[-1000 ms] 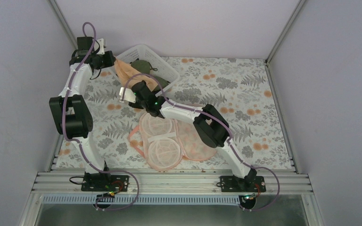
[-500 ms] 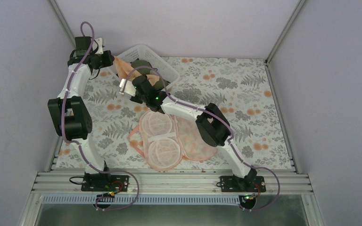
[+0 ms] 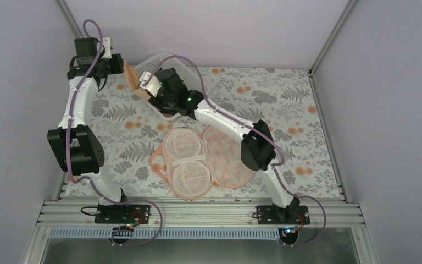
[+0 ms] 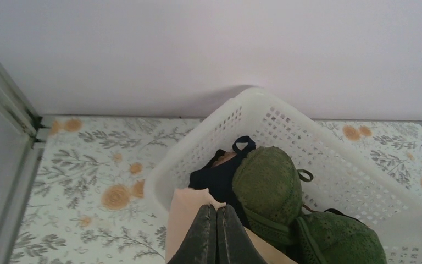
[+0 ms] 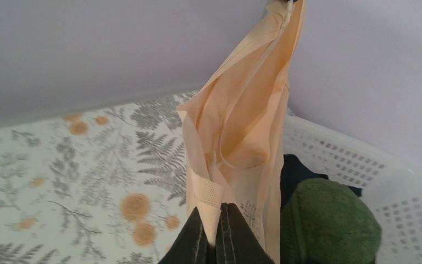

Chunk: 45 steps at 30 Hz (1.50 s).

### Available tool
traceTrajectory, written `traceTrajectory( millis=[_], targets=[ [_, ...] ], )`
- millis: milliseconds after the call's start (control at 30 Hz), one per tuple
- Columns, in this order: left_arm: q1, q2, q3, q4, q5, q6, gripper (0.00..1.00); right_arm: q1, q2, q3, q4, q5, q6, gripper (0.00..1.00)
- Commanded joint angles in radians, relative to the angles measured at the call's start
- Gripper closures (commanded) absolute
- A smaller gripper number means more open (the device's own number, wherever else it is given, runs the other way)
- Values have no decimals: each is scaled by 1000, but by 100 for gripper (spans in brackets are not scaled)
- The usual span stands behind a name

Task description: Unzip the laundry bag and remove the bra

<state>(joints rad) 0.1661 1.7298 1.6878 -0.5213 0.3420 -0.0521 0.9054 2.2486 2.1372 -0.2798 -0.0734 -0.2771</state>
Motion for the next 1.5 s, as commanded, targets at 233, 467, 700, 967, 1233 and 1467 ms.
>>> traceTrajectory(
  millis=[233,467,700,967,1233,1467],
  targets=[
    [2,99,96,-46,-47,61,98,-107,-20,-47,5,-166,322,97],
    [-53,183,220,-63,-52,71,98,-180,-35,-127,40,-180,385,97],
    [-105,292,297,-69,-97,77,98,-229,1,-168,51,-164,397,97],
    [-151,485,474,-91,-181,114,98,-258,61,-157,63,-160,406,97],
    [-190,589,561,-85,-206,136,98,-296,95,-130,65,-135,415,97],
    [-200,655,637,-74,-249,164,98,-300,107,-131,64,-135,411,96]
  ],
)
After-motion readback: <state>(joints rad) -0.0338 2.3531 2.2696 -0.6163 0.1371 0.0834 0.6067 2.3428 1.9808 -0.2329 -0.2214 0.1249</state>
